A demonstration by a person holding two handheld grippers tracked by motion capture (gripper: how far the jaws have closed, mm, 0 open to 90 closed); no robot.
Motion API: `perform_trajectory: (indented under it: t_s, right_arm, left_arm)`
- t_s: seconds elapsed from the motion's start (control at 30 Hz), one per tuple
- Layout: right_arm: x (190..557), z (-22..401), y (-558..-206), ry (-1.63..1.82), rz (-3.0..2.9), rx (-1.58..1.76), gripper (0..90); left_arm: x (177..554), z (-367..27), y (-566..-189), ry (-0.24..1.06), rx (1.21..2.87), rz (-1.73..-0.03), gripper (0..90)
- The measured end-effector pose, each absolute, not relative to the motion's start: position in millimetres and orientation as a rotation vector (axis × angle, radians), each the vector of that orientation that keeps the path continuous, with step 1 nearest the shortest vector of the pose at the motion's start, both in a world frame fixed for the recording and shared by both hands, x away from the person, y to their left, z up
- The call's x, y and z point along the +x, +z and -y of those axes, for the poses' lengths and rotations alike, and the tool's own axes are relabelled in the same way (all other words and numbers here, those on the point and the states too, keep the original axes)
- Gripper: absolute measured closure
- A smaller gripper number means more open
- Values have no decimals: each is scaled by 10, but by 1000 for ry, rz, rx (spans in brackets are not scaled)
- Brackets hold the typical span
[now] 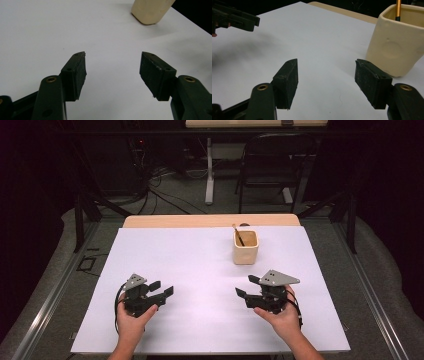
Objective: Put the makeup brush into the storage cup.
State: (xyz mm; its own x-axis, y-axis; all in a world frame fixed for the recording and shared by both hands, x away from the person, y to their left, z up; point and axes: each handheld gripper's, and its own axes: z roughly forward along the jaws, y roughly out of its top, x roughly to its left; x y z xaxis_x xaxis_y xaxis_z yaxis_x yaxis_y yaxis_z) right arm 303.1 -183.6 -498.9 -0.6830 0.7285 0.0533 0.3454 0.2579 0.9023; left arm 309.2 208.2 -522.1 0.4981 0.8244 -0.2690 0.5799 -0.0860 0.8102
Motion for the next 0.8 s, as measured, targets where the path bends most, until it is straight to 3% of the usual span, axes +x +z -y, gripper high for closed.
perform_trajectory:
  t_s: [0.8]
  right_arm:
    - [2973, 1734, -5174, 1404, -2216, 955, 352]
  left_arm:
    - [3094, -2084, -5240, 314, 1769, -1183, 381]
